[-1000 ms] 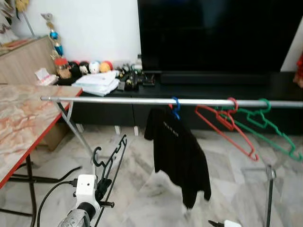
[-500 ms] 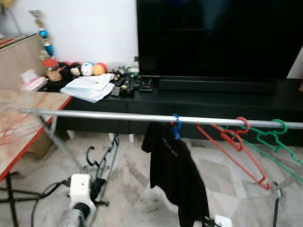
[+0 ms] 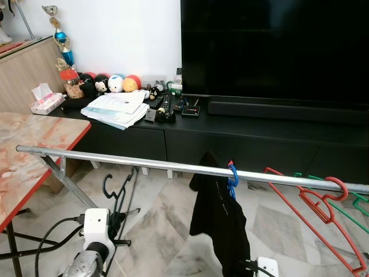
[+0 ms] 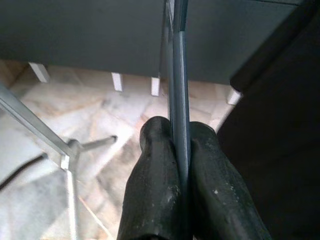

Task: Hang hanger

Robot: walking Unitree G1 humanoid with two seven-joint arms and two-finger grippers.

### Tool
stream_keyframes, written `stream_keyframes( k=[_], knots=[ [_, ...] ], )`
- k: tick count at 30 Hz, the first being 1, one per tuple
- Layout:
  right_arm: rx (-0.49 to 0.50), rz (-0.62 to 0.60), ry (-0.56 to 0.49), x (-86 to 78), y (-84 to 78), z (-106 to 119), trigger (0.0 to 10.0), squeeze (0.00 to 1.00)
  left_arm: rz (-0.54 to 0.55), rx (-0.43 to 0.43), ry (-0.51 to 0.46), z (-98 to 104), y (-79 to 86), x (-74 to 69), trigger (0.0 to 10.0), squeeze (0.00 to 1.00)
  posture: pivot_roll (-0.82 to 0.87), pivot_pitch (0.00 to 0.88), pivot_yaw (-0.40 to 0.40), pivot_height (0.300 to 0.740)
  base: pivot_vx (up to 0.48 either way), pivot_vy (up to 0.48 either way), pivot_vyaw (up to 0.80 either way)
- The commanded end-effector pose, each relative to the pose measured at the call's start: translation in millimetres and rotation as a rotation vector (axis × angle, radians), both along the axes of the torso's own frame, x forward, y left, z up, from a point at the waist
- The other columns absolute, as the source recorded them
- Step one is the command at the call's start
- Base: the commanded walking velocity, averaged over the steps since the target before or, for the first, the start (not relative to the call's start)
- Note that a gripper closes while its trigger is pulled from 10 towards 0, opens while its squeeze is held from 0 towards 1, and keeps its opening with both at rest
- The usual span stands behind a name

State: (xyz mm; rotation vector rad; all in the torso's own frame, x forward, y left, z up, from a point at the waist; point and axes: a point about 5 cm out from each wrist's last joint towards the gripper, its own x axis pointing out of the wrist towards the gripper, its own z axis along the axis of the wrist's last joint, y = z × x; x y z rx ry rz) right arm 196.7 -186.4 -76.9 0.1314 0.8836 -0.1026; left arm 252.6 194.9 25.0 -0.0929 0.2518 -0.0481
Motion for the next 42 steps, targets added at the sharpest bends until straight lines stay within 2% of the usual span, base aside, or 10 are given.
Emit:
stream_keyframes(
  k=[1,8,14,24,26,30,31,33,35,42],
  knots=[
    [0.007,0.021,0.013,-2.7,4.5,-2,10.0,0.0,0.005,0.017,0.01,-2,3.7,-3.2,10.0,0.0,0.05,0.022,0.036,0.74,0.0,-0.454,0.0],
    [0.01,0.039,0.016,-2.9,4.9,-2,10.0,0.0,0.011,0.029,0.006,-1,4.2,-1.8,10.0,0.0,0.06,0.024,0.036,0.74,0.0,-0.365,0.0],
    [0.012,0.046,0.016,-2.8,4.3,-2,10.0,0.0,-0.069,0.092,0.003,3,0.6,1.3,10.0,0.0,0.06,0.027,0.03,0.74,0.0,0.0,0.0],
    [0.014,0.071,0.019,-2.1,4.4,-2,10.0,0.0,-0.055,0.153,-0.029,25,13.9,35.5,10.0,0.0,0.06,0.027,0.022,0.74,0.0,0.0,0.0],
    [0.015,0.071,0.02,-2.1,3.9,-2,10.0,0.0,-0.073,0.184,-0.011,29,15.0,47.4,10.0,0.0,0.06,0.028,0.018,0.74,0.0,0.0,0.0],
    [0.012,0.074,0.02,-2.0,3.8,-2,10.0,0.0,-0.09,0.22,0.009,30,15.4,54.3,10.0,0.0,0.06,0.028,0.016,0.74,0.0,0.0,0.0],
    [0.011,0.077,0.021,-1.9,3.6,-1,10.0,0.0,-0.097,0.238,0.019,35,15.5,63.3,10.0,0.0,0.05,0.03,0.013,0.74,0.0,0.0,0.0],
    [0.011,0.078,0.022,-1.9,3.6,-1,10.0,0.0,-0.099,0.245,0.022,38,15.5,68.5,10.0,0.0,0.05,0.03,0.013,0.74,0.0,0.0,0.0],
    [0.009,0.081,0.022,-1.7,3.5,-1,10.0,0.0,-0.122,0.245,0.015,47,12.2,80.3,10.0,0.0,0.05,0.031,0.012,0.74,0.0,0.0,0.0],
    [0.008,0.088,0.022,-0.9,4.3,-1,10.0,0.0,-0.198,0.265,0.013,57,-1.5,95.5,10.0,0.0,0.05,0.03,0.013,0.74,0.0,0.0,0.0]
  ],
)
